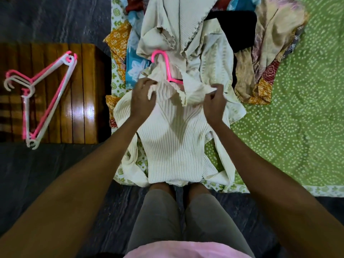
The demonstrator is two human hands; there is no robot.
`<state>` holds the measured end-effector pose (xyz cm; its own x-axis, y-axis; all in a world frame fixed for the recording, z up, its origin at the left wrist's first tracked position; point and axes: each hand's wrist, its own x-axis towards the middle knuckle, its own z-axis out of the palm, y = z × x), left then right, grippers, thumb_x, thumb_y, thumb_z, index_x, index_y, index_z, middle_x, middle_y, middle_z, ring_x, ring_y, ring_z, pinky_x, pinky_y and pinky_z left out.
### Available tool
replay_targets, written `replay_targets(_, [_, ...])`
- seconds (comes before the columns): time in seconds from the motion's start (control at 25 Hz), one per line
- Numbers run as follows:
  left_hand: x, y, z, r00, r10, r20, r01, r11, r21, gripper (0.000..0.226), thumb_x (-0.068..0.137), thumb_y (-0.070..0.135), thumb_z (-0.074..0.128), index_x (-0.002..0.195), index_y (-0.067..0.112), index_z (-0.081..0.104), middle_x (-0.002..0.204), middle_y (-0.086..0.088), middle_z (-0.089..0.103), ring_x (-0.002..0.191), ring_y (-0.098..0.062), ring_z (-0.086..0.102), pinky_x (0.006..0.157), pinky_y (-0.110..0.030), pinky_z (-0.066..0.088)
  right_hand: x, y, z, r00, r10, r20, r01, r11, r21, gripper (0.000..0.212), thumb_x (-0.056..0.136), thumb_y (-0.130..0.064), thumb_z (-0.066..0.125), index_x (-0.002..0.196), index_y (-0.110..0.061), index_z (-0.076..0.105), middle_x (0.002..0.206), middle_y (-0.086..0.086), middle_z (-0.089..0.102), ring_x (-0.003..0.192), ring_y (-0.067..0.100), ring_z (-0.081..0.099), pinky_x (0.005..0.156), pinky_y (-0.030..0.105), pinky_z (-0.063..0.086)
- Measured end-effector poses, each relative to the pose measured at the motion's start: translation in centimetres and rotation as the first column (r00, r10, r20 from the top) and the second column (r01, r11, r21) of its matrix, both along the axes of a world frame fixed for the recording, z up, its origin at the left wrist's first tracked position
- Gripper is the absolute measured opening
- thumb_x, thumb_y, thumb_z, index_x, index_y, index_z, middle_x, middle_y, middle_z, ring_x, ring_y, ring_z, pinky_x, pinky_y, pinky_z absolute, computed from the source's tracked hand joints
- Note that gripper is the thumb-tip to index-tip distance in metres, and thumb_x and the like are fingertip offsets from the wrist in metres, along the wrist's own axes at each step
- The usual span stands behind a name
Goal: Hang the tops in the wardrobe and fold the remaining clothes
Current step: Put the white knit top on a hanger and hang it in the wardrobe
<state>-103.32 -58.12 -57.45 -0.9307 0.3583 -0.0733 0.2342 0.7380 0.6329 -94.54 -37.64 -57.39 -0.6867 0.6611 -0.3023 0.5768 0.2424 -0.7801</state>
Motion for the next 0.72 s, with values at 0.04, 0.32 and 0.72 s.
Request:
replay_targets(0.04, [-0.4,-0.8,-0.3,0.995,0.084,0.057,-0.083,0.996,-0.026,0.034,0.083,0.005,0.053,0.117,-0.001,0.058,0.117,-0.021,0.054,0.114,-0.033,0.051,0.098,-0.032,0.038,-0.6,1.1,-0.3,0.996,0.086,0.017,-0.088,0.982,0.166,0.031,0.082,0.004,0.045,0.112,0.002,0.053,0.078,0.007,0.056,0.076,0.016,0.055,0.065,0.028,0.036])
replay_targets(0.32, [-3.4,-3.7,-2.2,0.954,0.044,0.297,0.023,0.975,-0.219,0.026,0.092,0.014,0.057,0.098,-0.011,0.064,0.098,-0.028,0.064,0.093,-0.036,0.059,0.074,-0.034,0.038,-4.2,4.2,-2.0,0.768,0.58,0.273,-0.617,0.784,0.069,0.02,0.082,-0.009,0.066,0.098,0.004,0.069,0.094,0.022,0.068,0.088,0.03,0.062,0.066,0.028,0.035])
replay_targets(0.72, [-4.5,-7.5,-2.4,0.909,0.166,0.381,-0.08,0.97,-0.231,0.029,0.096,0.016,0.05,0.107,-0.009,0.057,0.108,-0.027,0.06,0.099,-0.033,0.056,0.079,-0.035,0.041,-2.0,7.9,-2.2,0.901,0.265,0.342,-0.263,0.963,-0.053,0.037,0.095,-0.023,0.051,0.089,0.011,0.065,0.084,0.022,0.062,0.073,0.02,0.056,0.062,0.028,0.033])
